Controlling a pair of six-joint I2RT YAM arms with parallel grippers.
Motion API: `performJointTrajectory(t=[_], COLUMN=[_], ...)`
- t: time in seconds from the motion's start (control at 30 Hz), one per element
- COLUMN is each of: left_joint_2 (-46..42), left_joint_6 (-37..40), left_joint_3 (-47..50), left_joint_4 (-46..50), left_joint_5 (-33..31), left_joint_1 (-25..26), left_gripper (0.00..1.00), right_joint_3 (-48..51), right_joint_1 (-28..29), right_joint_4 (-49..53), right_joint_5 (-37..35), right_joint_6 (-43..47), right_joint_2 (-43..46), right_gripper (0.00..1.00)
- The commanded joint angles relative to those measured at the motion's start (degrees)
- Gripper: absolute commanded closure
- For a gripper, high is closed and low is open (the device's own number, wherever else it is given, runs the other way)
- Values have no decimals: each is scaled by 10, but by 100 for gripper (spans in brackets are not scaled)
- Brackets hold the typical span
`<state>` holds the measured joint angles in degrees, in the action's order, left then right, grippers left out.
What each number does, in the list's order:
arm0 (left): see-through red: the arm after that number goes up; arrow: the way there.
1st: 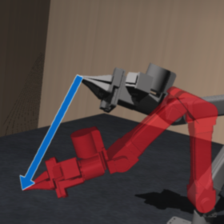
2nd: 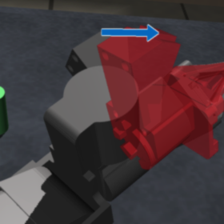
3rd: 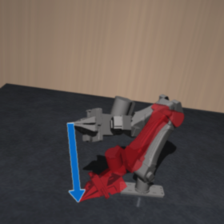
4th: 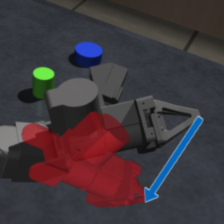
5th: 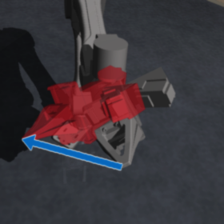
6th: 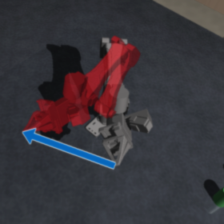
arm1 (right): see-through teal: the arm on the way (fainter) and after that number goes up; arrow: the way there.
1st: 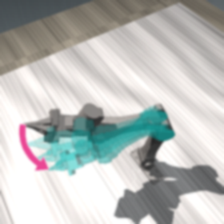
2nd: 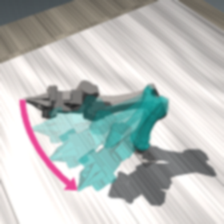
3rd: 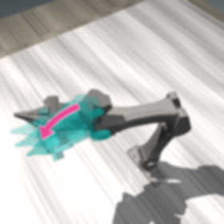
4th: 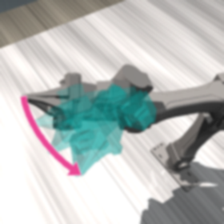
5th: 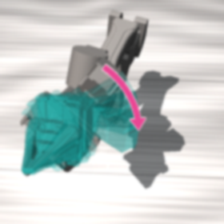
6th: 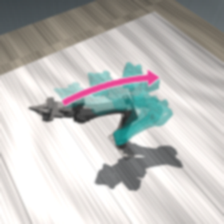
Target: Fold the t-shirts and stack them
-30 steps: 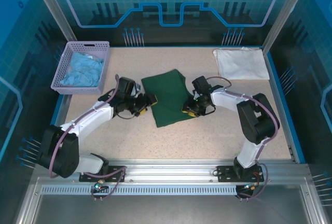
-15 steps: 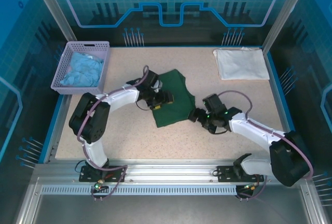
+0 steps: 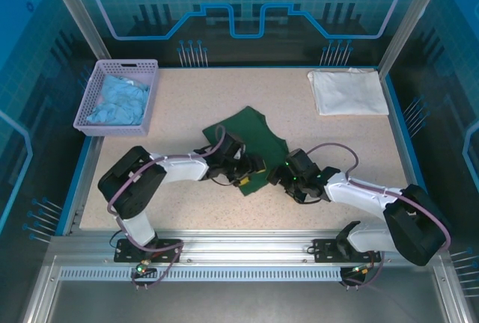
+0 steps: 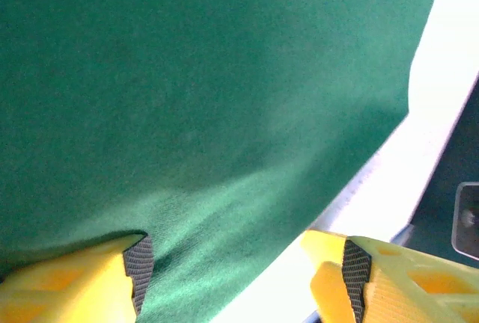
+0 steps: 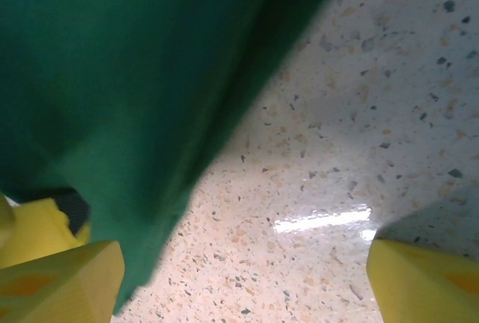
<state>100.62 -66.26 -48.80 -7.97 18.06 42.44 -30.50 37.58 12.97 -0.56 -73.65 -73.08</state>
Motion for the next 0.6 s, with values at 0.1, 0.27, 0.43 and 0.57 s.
performJointTrajectory(t=[0.1,0.27,0.43,0.57], left_joint_2=[44,-24,-127,-187], left_joint_6=[-166,-189,-104,-41], left_joint_3=[29,70,52,42], left_joint_4=[-58,-64,67,117], left_joint_5=[-49,-84,-115,-98], left_joint_1=[87,97,48,-35], left_gripper=[28,27,22,20], right_joint_3=[25,43,12,13], right_joint_1=[-32,-60,-55,-52], right_joint_4=[-1,-36,-16,-29], right_joint_5=[-10,0,4,11], right_joint_6=[-13,12,26,8], right_joint_2=[12,45,27,3], right_gripper=[15,20,23,25])
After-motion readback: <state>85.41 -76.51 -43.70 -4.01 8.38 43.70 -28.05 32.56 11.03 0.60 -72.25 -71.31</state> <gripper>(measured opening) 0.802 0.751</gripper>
